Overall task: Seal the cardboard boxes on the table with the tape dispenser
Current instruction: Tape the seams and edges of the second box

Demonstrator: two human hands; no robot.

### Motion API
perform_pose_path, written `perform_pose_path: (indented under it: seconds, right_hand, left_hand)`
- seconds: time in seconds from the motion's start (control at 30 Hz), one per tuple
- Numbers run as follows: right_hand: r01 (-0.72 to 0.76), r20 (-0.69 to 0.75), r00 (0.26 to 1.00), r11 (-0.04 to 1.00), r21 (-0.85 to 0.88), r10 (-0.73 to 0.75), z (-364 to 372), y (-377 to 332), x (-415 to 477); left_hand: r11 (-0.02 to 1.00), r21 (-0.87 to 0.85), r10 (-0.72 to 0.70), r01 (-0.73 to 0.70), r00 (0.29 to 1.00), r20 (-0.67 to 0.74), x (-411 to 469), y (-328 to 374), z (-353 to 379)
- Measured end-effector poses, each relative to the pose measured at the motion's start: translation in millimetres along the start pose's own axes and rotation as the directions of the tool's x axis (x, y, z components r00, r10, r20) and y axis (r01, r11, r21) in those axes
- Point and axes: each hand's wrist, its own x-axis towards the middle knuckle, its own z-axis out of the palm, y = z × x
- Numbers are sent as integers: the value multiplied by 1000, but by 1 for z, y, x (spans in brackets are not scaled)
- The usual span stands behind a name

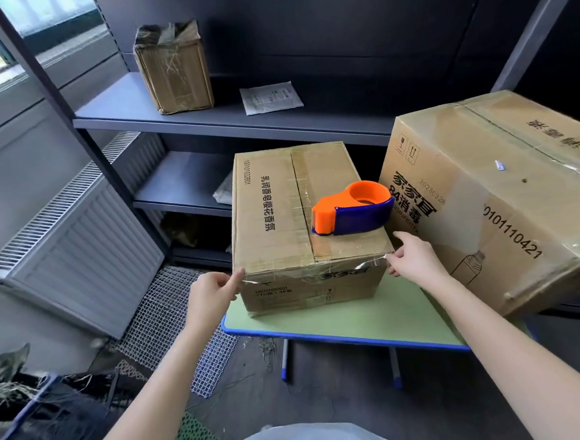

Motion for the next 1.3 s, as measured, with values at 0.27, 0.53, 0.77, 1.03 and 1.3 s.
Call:
perform_pose_path:
  seconds: [0.27, 0.53, 0.77, 1.03, 1.3]
  right_hand:
    - [52, 59, 997, 997, 64, -56, -10, 9, 8]
    - [285, 85, 952, 752, -594, -294, -21, 12, 10]
    - [389, 106, 887, 603, -696, -449, -16, -7, 12]
    - [748, 335, 663, 579, -323, -670, 15, -19, 23]
    - [742, 260, 671, 624, -246, -695, 33, -4, 26]
  left_hand:
    - [979, 130, 162, -157, 986, -29, -2, -13, 0]
    - [821, 383, 486, -424, 871, -77, 7, -27, 7]
    - [754, 496, 550, -430, 827, -119, 4, -29, 8]
    - [481, 590, 736, -649, 664, 130, 14, 17, 41]
    - [499, 607, 641, -619, 735, 222, 19, 21, 50]
